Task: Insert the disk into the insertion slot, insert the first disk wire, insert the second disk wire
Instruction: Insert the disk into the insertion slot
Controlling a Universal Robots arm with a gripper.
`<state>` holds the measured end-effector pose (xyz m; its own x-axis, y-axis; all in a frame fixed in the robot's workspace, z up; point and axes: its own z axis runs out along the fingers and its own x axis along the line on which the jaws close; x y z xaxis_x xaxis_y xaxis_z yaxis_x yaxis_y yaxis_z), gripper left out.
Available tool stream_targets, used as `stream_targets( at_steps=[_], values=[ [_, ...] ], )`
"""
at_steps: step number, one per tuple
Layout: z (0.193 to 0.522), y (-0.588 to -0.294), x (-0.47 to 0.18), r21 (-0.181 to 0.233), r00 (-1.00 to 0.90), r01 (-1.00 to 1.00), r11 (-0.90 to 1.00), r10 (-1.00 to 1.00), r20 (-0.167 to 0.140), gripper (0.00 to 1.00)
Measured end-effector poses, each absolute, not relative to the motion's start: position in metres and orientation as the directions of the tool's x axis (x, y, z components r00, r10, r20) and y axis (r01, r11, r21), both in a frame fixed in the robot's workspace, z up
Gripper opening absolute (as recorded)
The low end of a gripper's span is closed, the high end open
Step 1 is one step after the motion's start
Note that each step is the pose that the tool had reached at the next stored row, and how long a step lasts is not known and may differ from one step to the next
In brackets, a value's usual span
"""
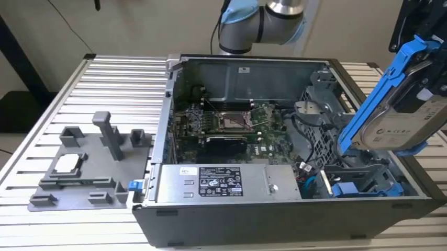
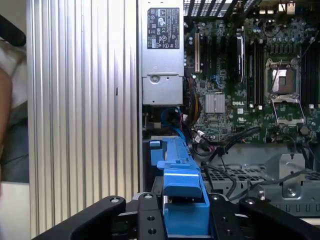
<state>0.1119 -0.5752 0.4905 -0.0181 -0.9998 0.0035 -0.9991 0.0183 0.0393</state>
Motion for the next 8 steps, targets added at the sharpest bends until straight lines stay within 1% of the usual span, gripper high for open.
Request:
stream_targets(
  at_steps=[8],
  values=[
    [0.4806, -0.5753, 0.1158, 0.039, -0.018, -0.999, 0.018, -1.000, 0.004, 0.33]
  ],
)
